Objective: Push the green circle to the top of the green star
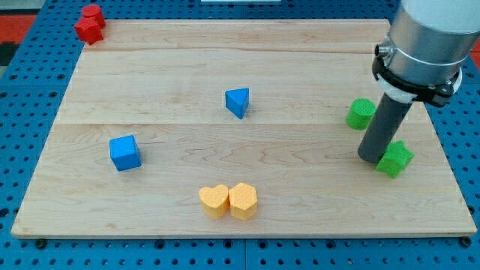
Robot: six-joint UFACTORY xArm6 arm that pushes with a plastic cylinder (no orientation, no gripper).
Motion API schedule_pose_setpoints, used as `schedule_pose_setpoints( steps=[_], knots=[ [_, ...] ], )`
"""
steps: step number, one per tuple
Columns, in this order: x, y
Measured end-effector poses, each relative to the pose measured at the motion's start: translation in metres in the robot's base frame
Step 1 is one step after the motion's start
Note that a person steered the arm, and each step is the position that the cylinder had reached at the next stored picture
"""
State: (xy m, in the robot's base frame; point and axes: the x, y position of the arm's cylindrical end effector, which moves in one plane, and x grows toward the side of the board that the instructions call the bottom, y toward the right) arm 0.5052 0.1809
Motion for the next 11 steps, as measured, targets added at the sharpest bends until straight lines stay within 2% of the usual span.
schedule_pose_setpoints(
  steps=[1,2,4,5,6,8,10,11],
  knots=[
    [0.000,-0.026],
    [-0.015,-0.026],
    [-0.058,-0.064],
    [-0.104,-0.043],
    [-0.121,-0.013],
    [-0.085,-0.002],
    [-0.069,-0.001],
    [-0.069,-0.028]
  ],
)
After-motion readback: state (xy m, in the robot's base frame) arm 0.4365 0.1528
